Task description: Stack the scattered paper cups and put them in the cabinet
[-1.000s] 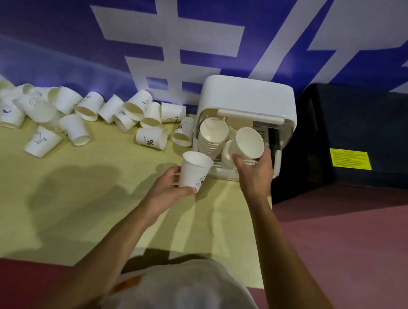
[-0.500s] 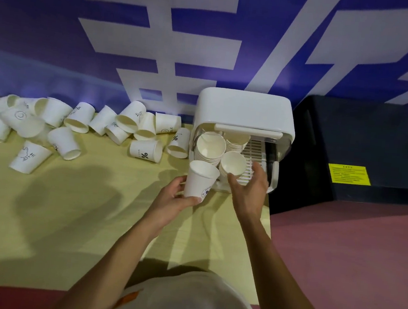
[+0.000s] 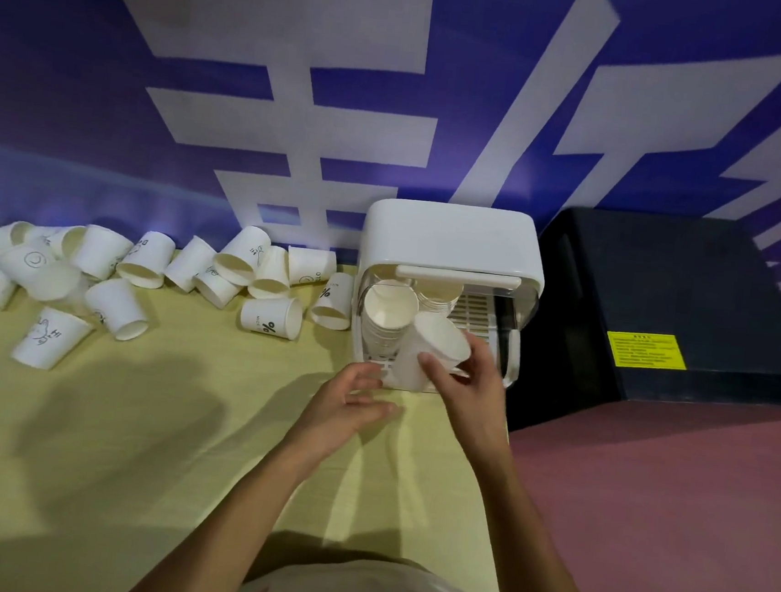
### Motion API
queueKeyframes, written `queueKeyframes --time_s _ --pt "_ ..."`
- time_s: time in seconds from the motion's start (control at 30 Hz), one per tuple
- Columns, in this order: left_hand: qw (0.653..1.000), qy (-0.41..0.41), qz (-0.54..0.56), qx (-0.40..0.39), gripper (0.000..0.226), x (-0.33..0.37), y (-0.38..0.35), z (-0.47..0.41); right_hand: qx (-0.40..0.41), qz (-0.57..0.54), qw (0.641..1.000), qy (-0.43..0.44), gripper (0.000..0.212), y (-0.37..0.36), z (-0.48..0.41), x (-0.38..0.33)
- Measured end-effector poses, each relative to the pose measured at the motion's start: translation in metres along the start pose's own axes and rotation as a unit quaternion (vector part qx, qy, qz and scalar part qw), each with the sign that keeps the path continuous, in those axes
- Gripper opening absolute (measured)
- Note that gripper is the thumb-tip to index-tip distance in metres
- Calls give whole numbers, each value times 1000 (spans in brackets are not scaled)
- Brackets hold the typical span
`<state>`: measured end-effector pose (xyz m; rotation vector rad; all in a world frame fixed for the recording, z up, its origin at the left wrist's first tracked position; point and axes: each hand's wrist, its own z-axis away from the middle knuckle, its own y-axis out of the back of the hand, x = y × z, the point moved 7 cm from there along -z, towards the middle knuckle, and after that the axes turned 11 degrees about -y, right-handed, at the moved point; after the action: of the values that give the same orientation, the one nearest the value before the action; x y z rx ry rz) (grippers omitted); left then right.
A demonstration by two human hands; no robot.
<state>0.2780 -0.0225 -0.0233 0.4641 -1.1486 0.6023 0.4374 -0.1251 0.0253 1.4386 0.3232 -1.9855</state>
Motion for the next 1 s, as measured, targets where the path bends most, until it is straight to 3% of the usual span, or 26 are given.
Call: queueKeyframes --time_s 0.17,0.6,0.77,0.9,1.0 --pt "1000 22 -9 5 54 -4 8 6 98 4 995 34 53 20 -8 -17" --pt "999 31 -21 20 39 -3 14 11 118 172 977 38 63 -10 -39 12" --pt "999 27 -24 19 39 -1 17 15 128 230 965 10 80 -8 -40 17" --pt "999 30 -26 29 35 -4 26 21 160 205 961 92 56 -15 -5 -4" --pt "997 35 -27 56 35 -8 46 21 102 182 973 97 38 -49 15 -1"
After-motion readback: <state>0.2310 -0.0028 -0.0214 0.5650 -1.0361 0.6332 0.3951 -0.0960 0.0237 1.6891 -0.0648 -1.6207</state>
